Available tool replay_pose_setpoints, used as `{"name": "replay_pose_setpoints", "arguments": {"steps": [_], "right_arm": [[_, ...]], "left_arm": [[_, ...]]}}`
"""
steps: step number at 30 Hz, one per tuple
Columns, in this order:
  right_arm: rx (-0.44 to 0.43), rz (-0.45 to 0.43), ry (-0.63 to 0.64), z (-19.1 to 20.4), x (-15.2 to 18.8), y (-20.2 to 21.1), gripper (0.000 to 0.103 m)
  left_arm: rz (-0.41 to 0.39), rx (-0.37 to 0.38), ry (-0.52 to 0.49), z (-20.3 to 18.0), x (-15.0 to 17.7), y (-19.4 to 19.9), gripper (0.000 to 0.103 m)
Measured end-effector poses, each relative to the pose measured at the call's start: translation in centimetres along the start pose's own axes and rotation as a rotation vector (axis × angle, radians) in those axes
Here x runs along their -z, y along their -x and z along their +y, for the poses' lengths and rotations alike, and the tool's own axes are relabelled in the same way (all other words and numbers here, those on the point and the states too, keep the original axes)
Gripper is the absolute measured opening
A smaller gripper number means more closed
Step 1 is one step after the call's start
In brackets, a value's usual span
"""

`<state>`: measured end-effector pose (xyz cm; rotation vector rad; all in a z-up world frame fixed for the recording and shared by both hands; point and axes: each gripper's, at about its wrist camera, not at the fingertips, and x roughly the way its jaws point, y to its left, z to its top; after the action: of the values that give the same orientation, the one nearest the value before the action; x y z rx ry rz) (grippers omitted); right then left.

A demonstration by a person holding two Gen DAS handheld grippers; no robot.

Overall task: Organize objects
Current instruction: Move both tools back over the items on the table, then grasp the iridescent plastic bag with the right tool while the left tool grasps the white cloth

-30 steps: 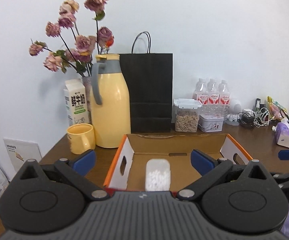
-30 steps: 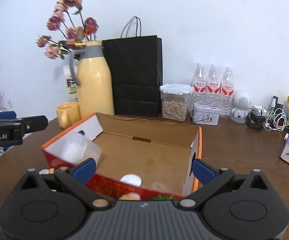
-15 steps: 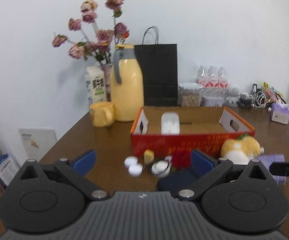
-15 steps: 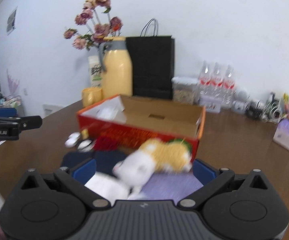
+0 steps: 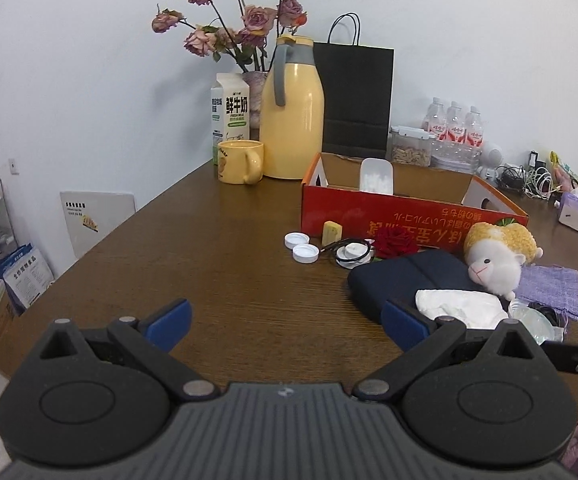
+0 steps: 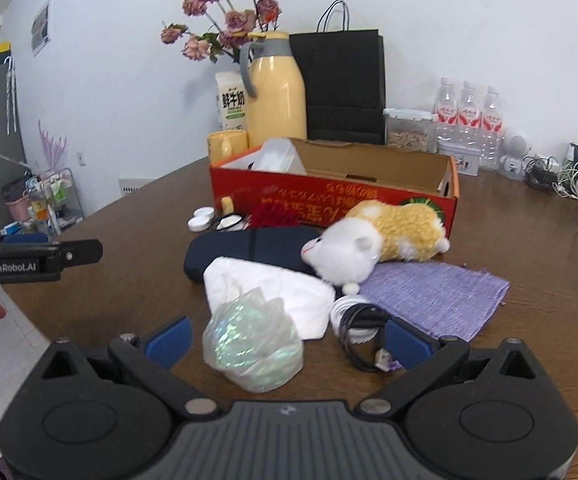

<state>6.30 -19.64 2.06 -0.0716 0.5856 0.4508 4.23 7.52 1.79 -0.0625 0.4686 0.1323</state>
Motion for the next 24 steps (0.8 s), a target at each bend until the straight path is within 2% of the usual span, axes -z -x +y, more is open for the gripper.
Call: {"name": "replay_pose_setpoints", "arguments": {"steps": [3, 8, 11, 12, 14, 17, 24], "right_arm": [[-0.006, 0.014, 0.006, 0.3, 0.2, -0.8, 0.102], [-0.019, 0.030, 0.028, 0.8, 0.5, -2.0, 0.089], [-0.040, 0.040, 0.031, 1.0, 0.5, -2.6, 0.072], [-0.044, 0.043, 0.032, 1.0, 0.6, -2.7, 0.070], [-0.054, 0.042, 0.024, 0.8, 0.6, -2.8, 0.055], [-0.072, 0.031, 0.006, 0.4, 0.6, -2.6, 0.045], [-0.082, -0.009, -0.007, -0.2, 0.4, -1.9, 0.039]], "left_arm": [[0.008, 0.002, 0.006, 0.2, 0.3, -0.1, 0.103], [0.026, 0.002, 0.018, 0.6, 0.7, -0.3, 0.103], [0.030, 0.001, 0.022, 0.8, 0.8, -0.5, 0.103], [0.031, 0.000, 0.022, 0.8, 0.8, -0.6, 0.103], [0.033, -0.001, 0.021, 0.8, 0.8, -0.7, 0.103], [0.037, 0.002, 0.020, 0.7, 0.8, -0.9, 0.103], [0.039, 0.006, -0.006, -0.3, 0.3, -1.2, 0.103]]}}
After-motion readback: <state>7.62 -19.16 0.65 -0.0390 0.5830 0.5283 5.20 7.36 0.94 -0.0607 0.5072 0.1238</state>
